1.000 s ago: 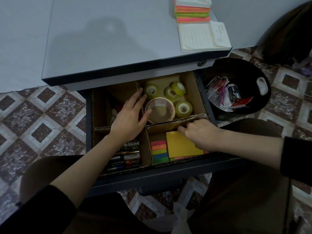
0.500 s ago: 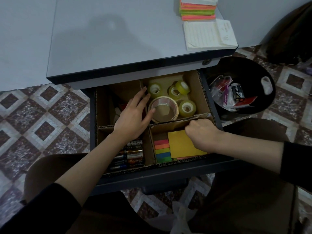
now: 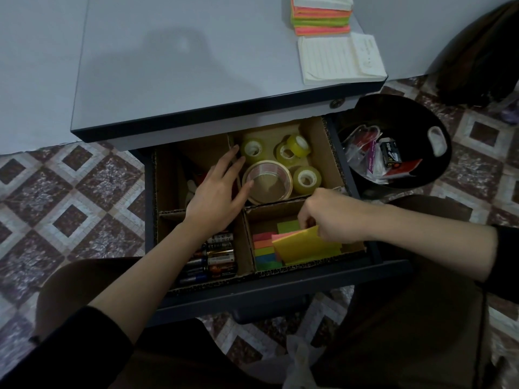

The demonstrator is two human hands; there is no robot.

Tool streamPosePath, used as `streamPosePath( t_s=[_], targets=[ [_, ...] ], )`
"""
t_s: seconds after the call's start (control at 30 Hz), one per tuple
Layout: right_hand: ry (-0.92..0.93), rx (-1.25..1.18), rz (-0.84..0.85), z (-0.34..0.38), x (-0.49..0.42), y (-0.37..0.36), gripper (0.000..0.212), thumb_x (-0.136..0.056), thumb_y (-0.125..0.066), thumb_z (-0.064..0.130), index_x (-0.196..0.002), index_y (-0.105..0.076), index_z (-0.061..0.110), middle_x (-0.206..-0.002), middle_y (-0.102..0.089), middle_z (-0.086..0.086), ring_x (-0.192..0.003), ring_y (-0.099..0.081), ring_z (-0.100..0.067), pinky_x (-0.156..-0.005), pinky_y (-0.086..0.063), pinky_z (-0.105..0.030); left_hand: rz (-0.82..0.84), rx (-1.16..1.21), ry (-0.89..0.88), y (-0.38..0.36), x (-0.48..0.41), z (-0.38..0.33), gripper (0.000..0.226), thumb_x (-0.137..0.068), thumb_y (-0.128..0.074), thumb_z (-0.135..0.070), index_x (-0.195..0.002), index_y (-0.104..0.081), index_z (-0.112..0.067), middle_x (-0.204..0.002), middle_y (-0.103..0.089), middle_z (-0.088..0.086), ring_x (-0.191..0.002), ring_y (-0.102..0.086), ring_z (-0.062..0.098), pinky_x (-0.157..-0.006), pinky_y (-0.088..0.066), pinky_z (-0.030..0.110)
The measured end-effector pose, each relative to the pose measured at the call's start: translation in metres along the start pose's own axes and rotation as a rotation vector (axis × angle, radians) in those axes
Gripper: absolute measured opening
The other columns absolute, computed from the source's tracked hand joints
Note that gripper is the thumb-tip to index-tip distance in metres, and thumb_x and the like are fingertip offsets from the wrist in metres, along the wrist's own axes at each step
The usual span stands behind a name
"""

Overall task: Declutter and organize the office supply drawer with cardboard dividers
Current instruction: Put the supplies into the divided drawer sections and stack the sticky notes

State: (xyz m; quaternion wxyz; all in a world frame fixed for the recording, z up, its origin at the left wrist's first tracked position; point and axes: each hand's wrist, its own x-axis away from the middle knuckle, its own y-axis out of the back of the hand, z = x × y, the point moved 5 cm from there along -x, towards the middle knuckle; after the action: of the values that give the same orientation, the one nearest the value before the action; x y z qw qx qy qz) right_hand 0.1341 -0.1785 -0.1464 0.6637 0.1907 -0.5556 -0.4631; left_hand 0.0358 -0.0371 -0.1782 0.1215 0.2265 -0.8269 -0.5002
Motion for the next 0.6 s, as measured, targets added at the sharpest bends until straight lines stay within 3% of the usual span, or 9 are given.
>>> streamPosePath(
  t_s=[0.2,0.33,0.4,0.5,0.6],
  targets=[
    [-0.005,0.034,0.097,-0.01,-0.001,-0.006,0.02,-0.08,-0.055,-0.005,-0.083,-0.065,0.012,-0.075,-0.048,0.004,-0.075,-0.049,-0.014,-0.063,-0.038,-0.021,-0.007,-0.007,-0.008,0.0,-0.001,0.001,0.054,-0.095,-0.043,-0.039,-0.141,-0.037,-0.011,-0.154,-0.022,0.0,-0.136,-0.032,0.02,-0.102,-0.04,0.039],
    [-0.035,0.165,0.127,-0.011,-0.004,-0.011,0.031,-0.077,-0.049,-0.011,-0.055,-0.038,0.009,-0.059,-0.035,-0.005,-0.052,-0.034,-0.017,-0.045,-0.024,-0.025,-0.013,-0.011,-0.015,0.0,-0.001,0.001,0.056,-0.095,-0.04,-0.043,-0.141,-0.037,-0.011,-0.153,-0.022,0.001,-0.134,-0.034,0.021,-0.1,-0.042,0.039],
    [-0.03,0.263,0.095,-0.007,-0.007,-0.013,0.026,-0.081,-0.045,-0.011,-0.066,-0.048,0.009,-0.068,-0.046,-0.01,-0.061,-0.046,-0.019,-0.046,-0.026,-0.024,-0.013,-0.007,-0.017,0.0,-0.001,0.001,0.054,-0.096,-0.042,-0.04,-0.141,-0.037,-0.011,-0.154,-0.021,0.0,-0.134,-0.034,0.021,-0.1,-0.041,0.038],
    [-0.015,0.375,0.036,-0.002,-0.009,-0.017,0.025,-0.085,-0.043,-0.009,-0.098,-0.061,0.003,-0.102,-0.061,-0.014,-0.093,-0.06,-0.029,-0.059,-0.035,-0.031,-0.016,-0.009,-0.015,-0.001,-0.001,0.001,0.053,-0.096,-0.042,-0.039,-0.142,-0.036,-0.012,-0.154,-0.021,-0.001,-0.134,-0.034,0.021,-0.1,-0.041,0.038],
    [-0.058,0.382,0.018,-0.003,-0.011,-0.02,0.026,-0.085,-0.044,-0.009,-0.102,-0.061,0.003,-0.108,-0.061,-0.014,-0.098,-0.06,-0.03,-0.063,-0.035,-0.03,-0.018,-0.013,-0.014,-0.001,-0.001,0.002,0.053,-0.096,-0.042,-0.04,-0.141,-0.037,-0.012,-0.154,-0.021,-0.001,-0.134,-0.034,0.02,-0.099,-0.042,0.038]
  ],
)
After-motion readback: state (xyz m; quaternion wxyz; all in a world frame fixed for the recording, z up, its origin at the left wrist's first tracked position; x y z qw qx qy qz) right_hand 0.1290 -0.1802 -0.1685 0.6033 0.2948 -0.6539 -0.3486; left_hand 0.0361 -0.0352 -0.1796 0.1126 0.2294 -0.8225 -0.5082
